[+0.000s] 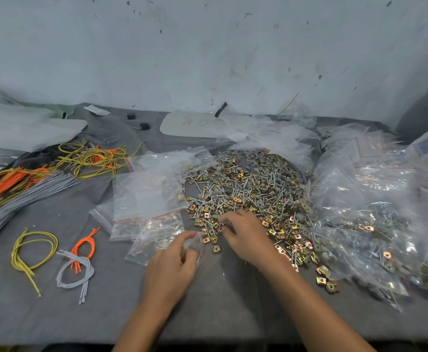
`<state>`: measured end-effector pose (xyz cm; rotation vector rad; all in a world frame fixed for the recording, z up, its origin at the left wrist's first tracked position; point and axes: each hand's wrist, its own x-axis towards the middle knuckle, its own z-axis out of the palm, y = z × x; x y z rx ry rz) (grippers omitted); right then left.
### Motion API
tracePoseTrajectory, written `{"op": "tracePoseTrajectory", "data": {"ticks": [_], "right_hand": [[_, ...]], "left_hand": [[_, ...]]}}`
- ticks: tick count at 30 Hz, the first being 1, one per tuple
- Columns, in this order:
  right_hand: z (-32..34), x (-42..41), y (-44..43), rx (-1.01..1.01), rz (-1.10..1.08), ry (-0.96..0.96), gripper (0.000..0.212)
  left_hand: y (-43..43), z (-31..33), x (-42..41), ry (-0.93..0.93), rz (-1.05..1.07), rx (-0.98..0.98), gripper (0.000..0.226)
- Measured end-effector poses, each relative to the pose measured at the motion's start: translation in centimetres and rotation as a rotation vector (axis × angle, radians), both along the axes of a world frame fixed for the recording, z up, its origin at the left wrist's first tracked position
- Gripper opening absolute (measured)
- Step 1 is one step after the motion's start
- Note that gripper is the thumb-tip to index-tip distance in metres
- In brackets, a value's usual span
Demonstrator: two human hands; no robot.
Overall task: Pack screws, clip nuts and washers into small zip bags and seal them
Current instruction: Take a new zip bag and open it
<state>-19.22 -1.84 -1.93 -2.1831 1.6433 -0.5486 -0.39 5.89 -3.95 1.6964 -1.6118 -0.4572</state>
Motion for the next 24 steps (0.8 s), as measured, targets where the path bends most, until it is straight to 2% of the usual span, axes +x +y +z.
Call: {"op": "tracePoseTrajectory", "data": {"ticks": [4,8,20,24], "right_hand": [[0.0,0.5,-0.5,0.038,0.026,0.041,0.023],[0.4,0.2,-1.2,0.109,0.052,0.048,0.002],[2.5,-0.4,-1.6,0.135,0.106,0.009,0.010],[2.3,1.9,-2.2,0.132,0.249,0.096,0.029]], "left_hand": [[0.0,0.1,0.0,0.031,-0.004,0.008,0.045],[-0.1,0.2,0.0,0.042,0.001,0.024,0.043],[-0.3,-0.3,0.1,0.050,-0.008,0.023,0.043],[-0.4,-0.3,0.3,0.075,-0.001,0.027,0.040]]}}
